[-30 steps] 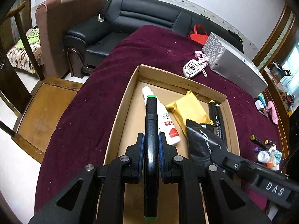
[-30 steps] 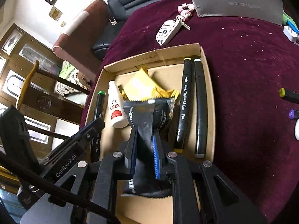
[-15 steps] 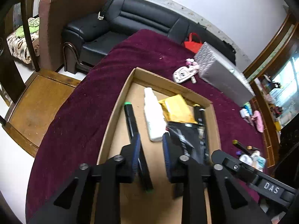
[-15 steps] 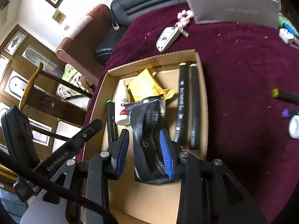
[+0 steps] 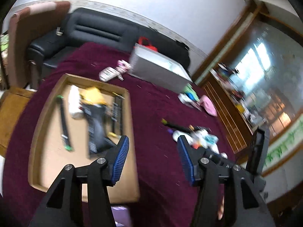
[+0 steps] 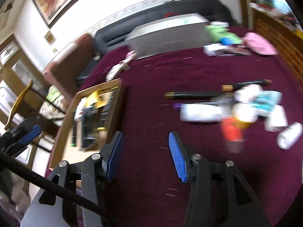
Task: Organize objects
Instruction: 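Withdraw both grippers from the tray back over the table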
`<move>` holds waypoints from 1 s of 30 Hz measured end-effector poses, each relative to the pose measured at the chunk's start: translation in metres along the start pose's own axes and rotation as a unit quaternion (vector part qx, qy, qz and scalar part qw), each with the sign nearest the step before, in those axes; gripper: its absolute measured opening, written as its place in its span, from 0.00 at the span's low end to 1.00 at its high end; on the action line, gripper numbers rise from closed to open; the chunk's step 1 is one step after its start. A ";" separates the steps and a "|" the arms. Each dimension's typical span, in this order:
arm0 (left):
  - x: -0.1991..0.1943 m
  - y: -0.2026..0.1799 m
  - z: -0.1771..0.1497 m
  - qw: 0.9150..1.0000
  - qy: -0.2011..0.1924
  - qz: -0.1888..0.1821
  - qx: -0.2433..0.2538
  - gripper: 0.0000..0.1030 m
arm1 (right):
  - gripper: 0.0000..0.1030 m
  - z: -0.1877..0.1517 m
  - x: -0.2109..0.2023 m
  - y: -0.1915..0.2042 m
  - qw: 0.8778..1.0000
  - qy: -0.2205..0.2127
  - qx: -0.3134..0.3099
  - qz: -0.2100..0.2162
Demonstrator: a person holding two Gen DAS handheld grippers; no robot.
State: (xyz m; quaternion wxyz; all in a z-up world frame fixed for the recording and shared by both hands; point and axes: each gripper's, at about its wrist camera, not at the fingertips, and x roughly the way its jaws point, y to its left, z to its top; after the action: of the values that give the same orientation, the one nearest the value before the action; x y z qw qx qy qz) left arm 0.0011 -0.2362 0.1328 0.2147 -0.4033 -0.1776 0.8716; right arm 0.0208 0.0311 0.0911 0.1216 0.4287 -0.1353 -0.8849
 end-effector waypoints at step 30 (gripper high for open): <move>0.079 -0.051 -0.053 0.995 0.102 0.021 0.007 0.46 | 0.43 0.012 0.060 -0.111 0.994 0.041 0.052 -0.083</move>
State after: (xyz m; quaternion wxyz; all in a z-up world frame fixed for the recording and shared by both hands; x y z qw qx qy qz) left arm 0.0082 -0.1446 0.0756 0.2164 -0.4917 -0.1400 0.8317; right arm -0.0358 0.1162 0.0166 0.0311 0.4805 -0.1400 -0.8652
